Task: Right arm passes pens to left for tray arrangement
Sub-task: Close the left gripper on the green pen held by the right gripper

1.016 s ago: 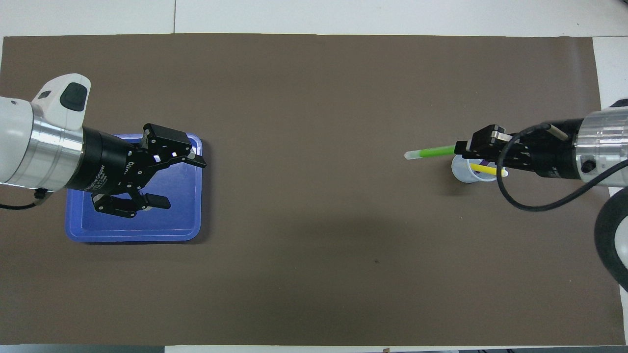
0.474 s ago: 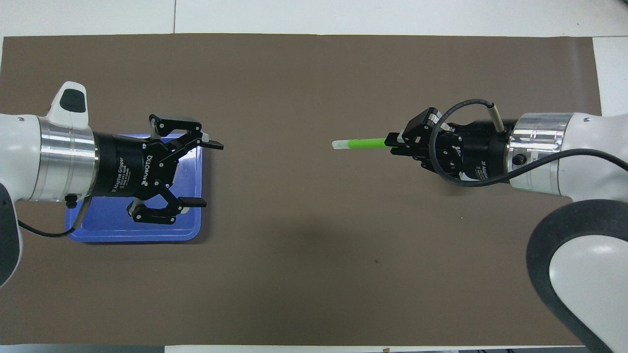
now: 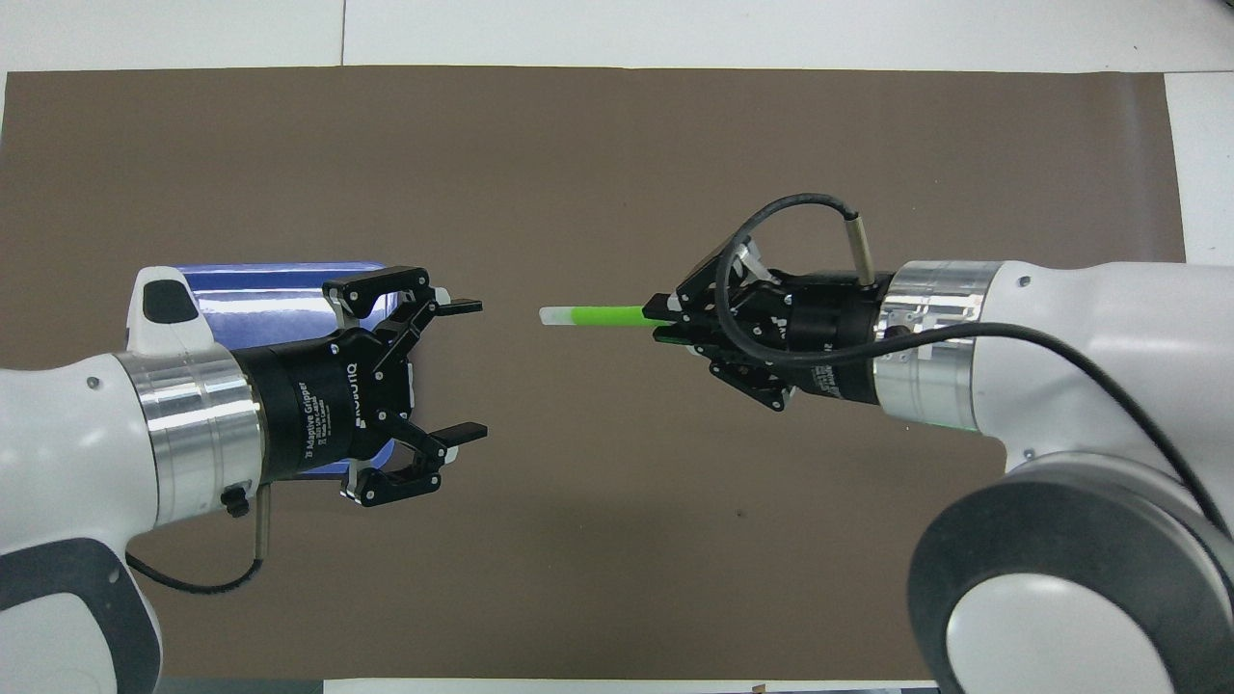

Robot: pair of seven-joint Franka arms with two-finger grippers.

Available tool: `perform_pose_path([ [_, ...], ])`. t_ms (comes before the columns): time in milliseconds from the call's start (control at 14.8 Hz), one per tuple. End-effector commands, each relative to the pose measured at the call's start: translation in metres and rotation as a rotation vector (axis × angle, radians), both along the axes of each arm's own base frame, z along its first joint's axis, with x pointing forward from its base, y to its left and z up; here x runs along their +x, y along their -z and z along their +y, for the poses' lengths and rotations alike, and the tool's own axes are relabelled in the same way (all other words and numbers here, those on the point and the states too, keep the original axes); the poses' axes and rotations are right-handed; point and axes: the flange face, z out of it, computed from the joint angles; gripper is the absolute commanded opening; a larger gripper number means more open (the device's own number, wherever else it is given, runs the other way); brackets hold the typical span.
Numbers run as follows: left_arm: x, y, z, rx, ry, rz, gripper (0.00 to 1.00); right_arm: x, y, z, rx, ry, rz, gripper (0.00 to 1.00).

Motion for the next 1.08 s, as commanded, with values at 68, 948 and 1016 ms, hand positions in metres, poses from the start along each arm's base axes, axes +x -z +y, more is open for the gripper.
perform_pose_path([
  [68,-0.032,0.009,0.002,-0.001,-0.091,0.033,1.00,-0.006,-0.002,0.019,0.028,0.000,0.050,0.00],
  [948,-0.018,0.026,0.009,0.046,-0.259,0.090,1.00,-0.024,-0.004,0.043,0.022,-0.040,0.061,0.00],
  [1016,-0.019,0.027,0.008,0.046,-0.257,0.087,1.00,-0.024,-0.004,0.043,0.022,-0.040,0.061,0.00],
])
